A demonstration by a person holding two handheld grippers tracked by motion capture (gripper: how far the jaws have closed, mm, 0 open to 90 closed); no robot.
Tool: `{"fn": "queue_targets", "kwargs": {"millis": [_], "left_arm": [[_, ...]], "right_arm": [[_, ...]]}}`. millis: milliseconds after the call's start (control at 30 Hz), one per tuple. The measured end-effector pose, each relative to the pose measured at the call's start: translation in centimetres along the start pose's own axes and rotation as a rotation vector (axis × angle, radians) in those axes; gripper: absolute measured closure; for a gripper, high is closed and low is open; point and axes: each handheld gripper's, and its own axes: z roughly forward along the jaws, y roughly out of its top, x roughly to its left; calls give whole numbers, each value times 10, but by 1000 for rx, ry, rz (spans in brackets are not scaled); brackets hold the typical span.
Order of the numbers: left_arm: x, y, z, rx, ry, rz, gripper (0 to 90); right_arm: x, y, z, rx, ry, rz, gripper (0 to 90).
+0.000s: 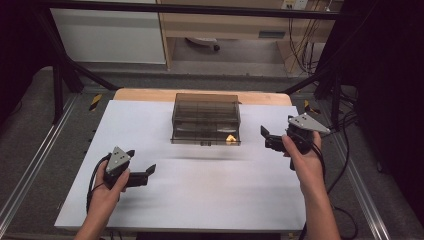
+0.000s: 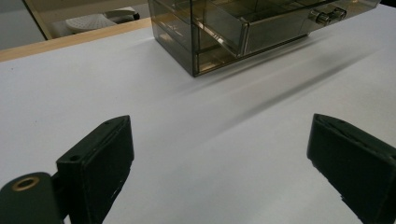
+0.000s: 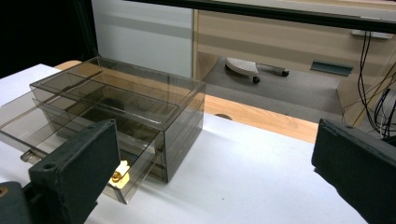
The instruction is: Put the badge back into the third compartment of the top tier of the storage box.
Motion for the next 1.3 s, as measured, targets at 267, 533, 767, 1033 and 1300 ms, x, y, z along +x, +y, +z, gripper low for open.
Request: {"fn": "queue_targets", "kwargs": {"millis": [267, 533, 767, 1033, 1300], "left_arm": [[0, 0, 0, -2, -2, 3, 72], [0, 1, -1, -8, 5, 3, 72], [0, 1, -2, -13, 5, 4, 72], [0, 2, -3, -14, 6, 4, 72], [0, 2, -3, -18, 6, 5, 72]], "right_arm": [[-2, -5, -5, 4, -10, 9, 14], [-4, -7, -10, 1, -16, 15, 16], [-4, -15, -13, 12, -8, 23, 15], [-4, -23, -14, 16, 3, 38, 16], [-2, -34, -13, 33, 11, 47, 17]]}}
